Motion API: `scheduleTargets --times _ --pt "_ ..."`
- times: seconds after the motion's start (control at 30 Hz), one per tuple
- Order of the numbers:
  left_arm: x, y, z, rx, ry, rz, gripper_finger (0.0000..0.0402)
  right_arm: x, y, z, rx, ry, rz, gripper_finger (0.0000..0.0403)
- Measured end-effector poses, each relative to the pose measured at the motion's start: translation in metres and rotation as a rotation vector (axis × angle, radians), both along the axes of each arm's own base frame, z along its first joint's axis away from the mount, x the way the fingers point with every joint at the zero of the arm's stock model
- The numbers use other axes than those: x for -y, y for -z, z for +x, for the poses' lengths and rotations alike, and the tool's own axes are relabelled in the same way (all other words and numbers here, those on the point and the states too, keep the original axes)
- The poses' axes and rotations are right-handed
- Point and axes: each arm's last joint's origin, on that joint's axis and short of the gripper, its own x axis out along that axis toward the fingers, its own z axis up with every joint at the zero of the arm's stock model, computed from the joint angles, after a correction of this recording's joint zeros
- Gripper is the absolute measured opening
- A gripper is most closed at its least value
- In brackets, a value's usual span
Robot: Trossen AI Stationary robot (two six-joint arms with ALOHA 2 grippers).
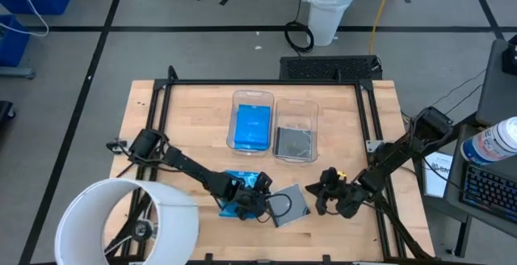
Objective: Pick & place jewel cases by type
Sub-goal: Put the black CD case into the right transparent bin
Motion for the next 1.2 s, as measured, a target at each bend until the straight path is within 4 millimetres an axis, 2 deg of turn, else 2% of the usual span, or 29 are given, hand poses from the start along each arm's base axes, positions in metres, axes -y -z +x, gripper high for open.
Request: scheduleTargets --times 0.2,0.5,0.7,1.2 --pt "0.004 0.000 -0.002 -0.017 0.026 -0.015 0.0268 0.009 0.018 0.010 -0.086 0.039 0.048 0.0000" --pt "0.006 0.010 0.000 -0.021 0.049 0.001 0.0269 0.003 0.042 0.023 -0.073 0.015 0.082 0.0000" --pt "0.006 0.018 0.003 -0.008 0.046 0.017 0.0269 0.002 0.043 0.024 -0.059 0.000 0.066 0.0000" --pt "0.008 0.013 0.009 0.101 0.034 0.080 0.0269 0.002 0.043 0.024 -0.054 -0.006 0.066 0.0000"
